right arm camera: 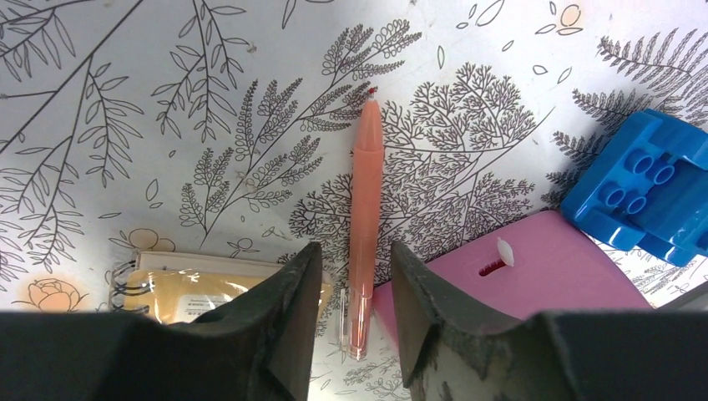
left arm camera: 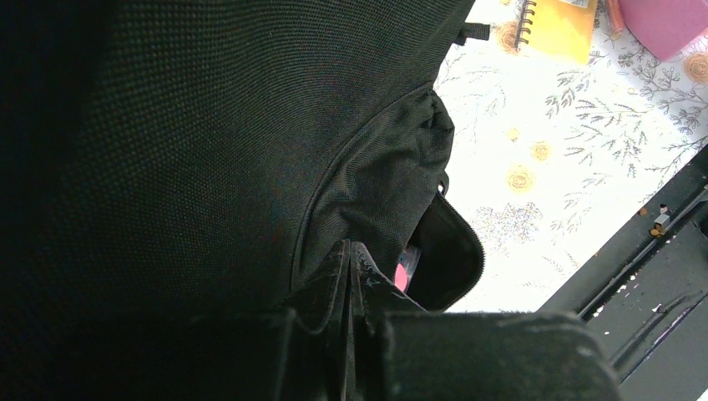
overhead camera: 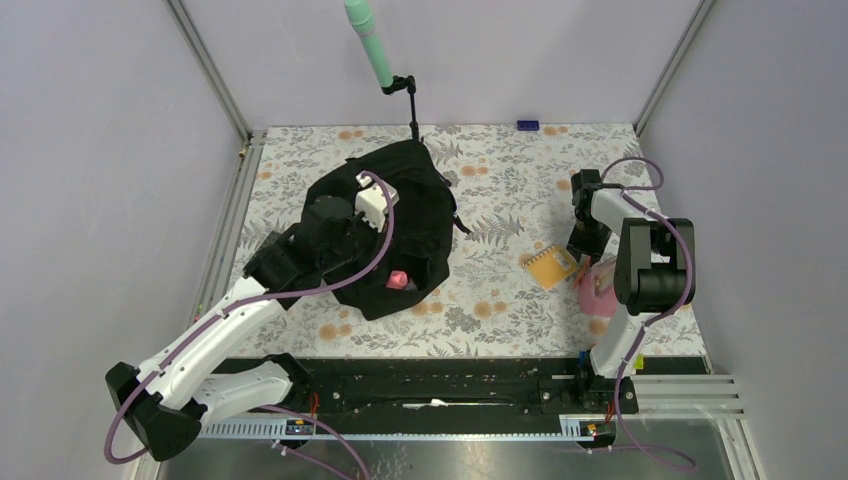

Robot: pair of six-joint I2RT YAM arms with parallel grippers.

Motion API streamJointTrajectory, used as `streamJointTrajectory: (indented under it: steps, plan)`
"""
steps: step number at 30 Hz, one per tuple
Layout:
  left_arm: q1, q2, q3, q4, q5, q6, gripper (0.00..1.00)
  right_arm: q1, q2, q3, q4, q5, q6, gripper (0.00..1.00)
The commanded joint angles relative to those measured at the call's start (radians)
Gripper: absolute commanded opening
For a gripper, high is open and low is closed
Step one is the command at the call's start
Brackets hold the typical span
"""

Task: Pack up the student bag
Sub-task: Pick up the stationery from the center of the board.

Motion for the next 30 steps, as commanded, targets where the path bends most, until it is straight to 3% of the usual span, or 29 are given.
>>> streamJointTrajectory:
  steps: [1,5,9,19,30]
  plan:
    - [0.012,-0.018,0.024,0.061,-0.009,-0.009,0.00,-0.001,0.012,0.040,-0.033,-0.011,-0.018,0.39]
    - [0.015,-0.024,0.026,0.061,-0.012,-0.008,0.00,0.001,0.016,0.045,-0.033,-0.029,-0.028,0.29]
    - [0.016,-0.028,0.024,0.061,-0.013,-0.008,0.00,0.010,0.019,0.047,-0.034,-0.039,-0.027,0.27]
    - [0.016,-0.039,0.020,0.064,-0.017,-0.008,0.00,0.052,0.018,0.040,-0.034,-0.100,-0.002,0.24]
    - [0.019,-0.040,0.020,0.066,-0.021,-0.005,0.00,0.099,-0.045,-0.039,-0.048,-0.086,-0.009,0.27]
